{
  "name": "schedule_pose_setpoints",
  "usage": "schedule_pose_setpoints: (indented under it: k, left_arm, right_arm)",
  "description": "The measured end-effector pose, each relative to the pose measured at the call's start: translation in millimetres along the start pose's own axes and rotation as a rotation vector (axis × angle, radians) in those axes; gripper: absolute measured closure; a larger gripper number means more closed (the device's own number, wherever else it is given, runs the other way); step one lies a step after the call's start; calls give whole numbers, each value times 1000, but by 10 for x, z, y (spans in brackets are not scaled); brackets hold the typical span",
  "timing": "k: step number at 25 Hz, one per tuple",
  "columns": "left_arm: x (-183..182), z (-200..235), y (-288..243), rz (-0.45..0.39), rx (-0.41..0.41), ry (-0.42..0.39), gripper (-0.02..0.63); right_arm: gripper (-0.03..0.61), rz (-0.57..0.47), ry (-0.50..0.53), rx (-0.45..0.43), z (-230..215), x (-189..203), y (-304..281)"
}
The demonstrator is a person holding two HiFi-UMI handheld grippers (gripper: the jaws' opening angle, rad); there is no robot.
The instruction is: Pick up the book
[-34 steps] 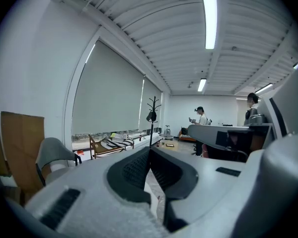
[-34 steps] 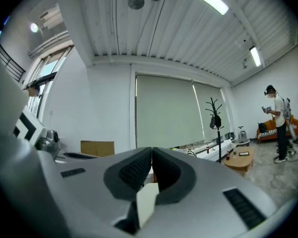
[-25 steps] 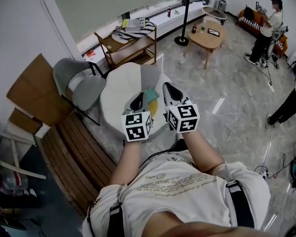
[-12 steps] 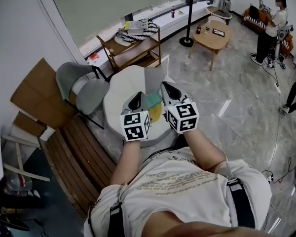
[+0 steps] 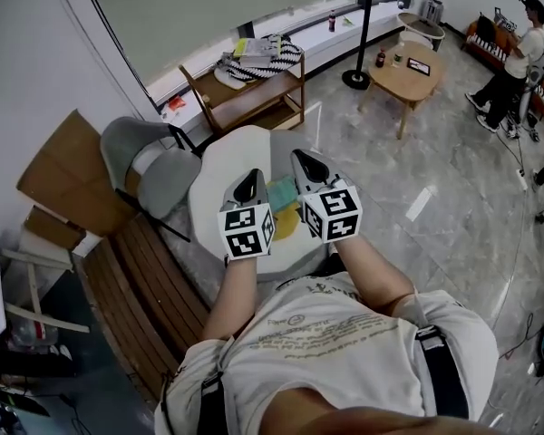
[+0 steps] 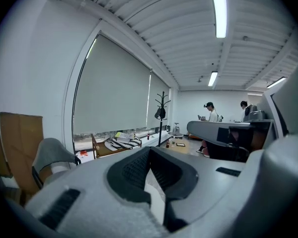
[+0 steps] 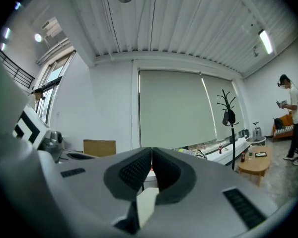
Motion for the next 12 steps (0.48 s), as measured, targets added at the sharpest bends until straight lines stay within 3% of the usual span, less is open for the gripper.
schedule_pose_setpoints:
  k: [12]
  left_arm:
    - [-189, -201, -1270, 48, -23, 42, 600]
  right_arm:
    - [551, 63, -21, -38, -1108, 5, -767]
Point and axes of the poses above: the fingertips, and each gripper's own axes: y backward along the fingers, z to its left, x out of its underside, the point moved 8 cm from there along y, backward along the fingers, and after that the axes turned 4 degrees about -x, right-handed, at the moved point
